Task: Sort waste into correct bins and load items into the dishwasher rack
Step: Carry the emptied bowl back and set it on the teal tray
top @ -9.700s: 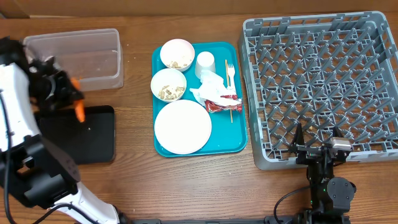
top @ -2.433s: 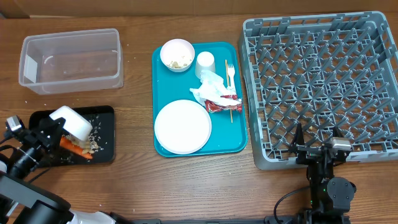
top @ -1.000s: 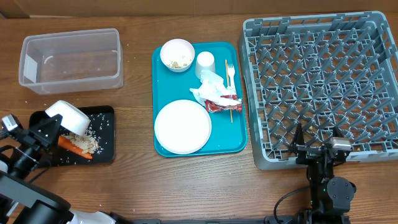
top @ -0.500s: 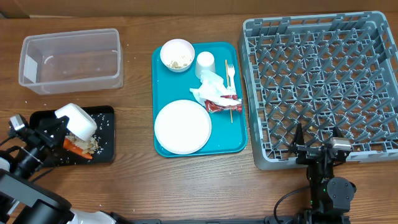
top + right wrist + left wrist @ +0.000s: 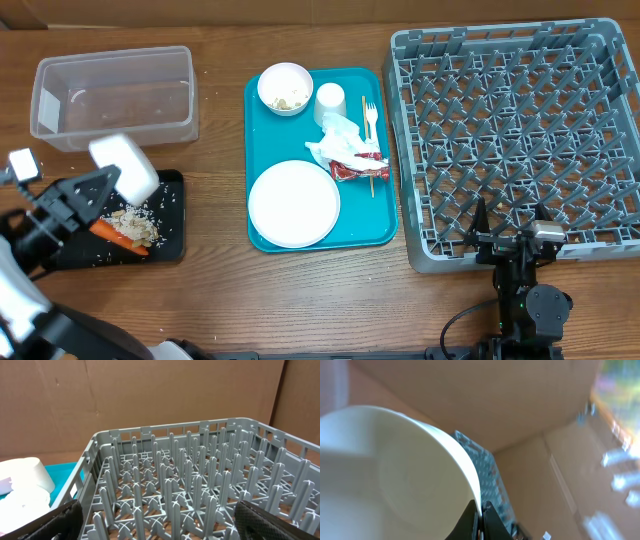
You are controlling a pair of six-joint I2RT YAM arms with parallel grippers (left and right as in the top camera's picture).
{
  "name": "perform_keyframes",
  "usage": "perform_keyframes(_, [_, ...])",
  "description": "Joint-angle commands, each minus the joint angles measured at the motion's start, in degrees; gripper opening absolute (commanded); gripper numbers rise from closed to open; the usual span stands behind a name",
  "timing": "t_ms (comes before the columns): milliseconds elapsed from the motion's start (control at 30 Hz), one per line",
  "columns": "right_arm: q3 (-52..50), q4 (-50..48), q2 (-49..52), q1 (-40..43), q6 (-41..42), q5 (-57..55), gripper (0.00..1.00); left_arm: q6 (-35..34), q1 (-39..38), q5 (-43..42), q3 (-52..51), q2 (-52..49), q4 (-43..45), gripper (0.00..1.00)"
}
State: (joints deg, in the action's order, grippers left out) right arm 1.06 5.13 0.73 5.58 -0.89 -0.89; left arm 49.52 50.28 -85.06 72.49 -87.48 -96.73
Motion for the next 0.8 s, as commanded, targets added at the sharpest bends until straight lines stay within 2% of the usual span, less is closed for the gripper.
perform_keyframes(0, [-0.59,-0.48,-0.57,0.13,-0.24,-0.52,1.00,2.27,-8.13,-0.02,6.47,4.92,-0.07,0.04])
perform_keyframes(100, [-0.59,-0.48,-0.57,0.13,-0.24,-0.55,1.00,-0.90,-14.45,2.95,11.17,5.14,3.19,0.04])
perform_keyframes(167, [-0.59,-0.48,-0.57,0.13,-0.24,-0.55,1.00,-10.36,-18.47,6.73,13.51,5.09,10.62,0.04])
perform_keyframes(200, [-0.59,-0.48,-0.57,0.13,-0.24,-0.55,1.00,-20.98,-20.87,11.78,14.78,5.09,17.81,0.04])
perform_keyframes(233, [-0.59,-0.48,-0.57,0.13,-0.24,-0.52,1.00,-27.67,-22.43,15.98,15.37,5.09,22.12,0.04])
perform_keyframes(300, [-0.59,-0.48,-0.57,0.13,-0.24,-0.52,1.00,-47.23,-27.21,35.52,17.00,5.11,32.50,0.04])
perform_keyframes(333, [-0.59,-0.48,-0.57,0.13,-0.24,-0.55,1.00,-53.51,-30.23,46.05,17.92,5.11,35.28,0.04])
perform_keyframes(367, [-0.59,-0.48,-0.57,0.13,-0.24,-0.52,1.00,-56.81,-33.79,54.38,18.75,5.11,37.20,0.04])
perform_keyframes(500, [-0.59,-0.48,-0.57,0.13,-0.24,-0.55,1.00,-57.92,-45.13,61.59,19.43,5.01,41.53,0.04])
perform_keyframes(567, [-0.59,-0.48,-0.57,0.13,-0.24,-0.52,1.00,-58.14,-53.79,68.19,19.43,3.52,44.33,0.04])
perform_keyframes(667, [-0.59,-0.48,-0.57,0.13,-0.24,-0.55,1.00,-60.72,-61.37,79.34,19.43,0.31,46.25,0.04])
perform_keyframes(767, [-0.59,-0.48,-0.57,0.13,-0.24,-0.52,1.00,-61.35,-66.75,86.31,19.43,-4.39,48.24,0.05])
